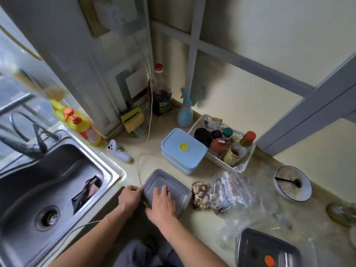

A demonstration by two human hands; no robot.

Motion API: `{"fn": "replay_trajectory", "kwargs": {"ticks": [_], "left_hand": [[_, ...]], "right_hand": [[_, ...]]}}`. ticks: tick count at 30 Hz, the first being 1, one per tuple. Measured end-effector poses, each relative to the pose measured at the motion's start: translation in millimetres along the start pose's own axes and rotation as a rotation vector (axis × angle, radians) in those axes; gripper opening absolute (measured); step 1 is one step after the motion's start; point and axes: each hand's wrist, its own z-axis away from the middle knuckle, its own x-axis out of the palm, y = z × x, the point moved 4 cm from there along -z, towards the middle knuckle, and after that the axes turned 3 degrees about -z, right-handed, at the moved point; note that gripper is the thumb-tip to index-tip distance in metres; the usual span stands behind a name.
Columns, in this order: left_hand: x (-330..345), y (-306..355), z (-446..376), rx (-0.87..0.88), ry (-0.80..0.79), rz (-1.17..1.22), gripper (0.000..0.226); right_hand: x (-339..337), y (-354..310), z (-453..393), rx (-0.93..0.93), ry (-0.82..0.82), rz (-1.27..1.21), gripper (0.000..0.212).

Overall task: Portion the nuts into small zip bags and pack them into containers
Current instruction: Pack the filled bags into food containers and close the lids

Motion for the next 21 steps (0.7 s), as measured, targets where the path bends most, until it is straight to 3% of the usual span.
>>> {"fn": "replay_trajectory", "kwargs": {"ticks": [2,5,9,17,21], "left_hand": [[-3.3,-1.6,7.3,0.022,-0.055,0.095,0.015],[-5.2,-1.4,15.0,0.093,-0.16,0.077,0.028],[-10.9,-11.2,-5.2,-0.006,-0.196,0.306,0.034],[-22.1,-6.5,-25.0,-0.003,-0.378,0.221,0.028],[-27.7,1.5,-27.8,0.096,-0.421,0.119,0.046]], "right_hand": [[0.0,-5.5,-7.2,0.0,0.022,0.024,0.066],[3.4,-16.5,-16.0,-0.063,0.058,0.076,0.065],[4.9,-30.7,-28.5,-0.006,0.055,0.112,0.063],[4.9,-48.0,-52.0,0.134,-0.026,0.256,0.073],[-1.2,-49.8,-57.7,0.169,-0.055,0.234,0.075]]}}
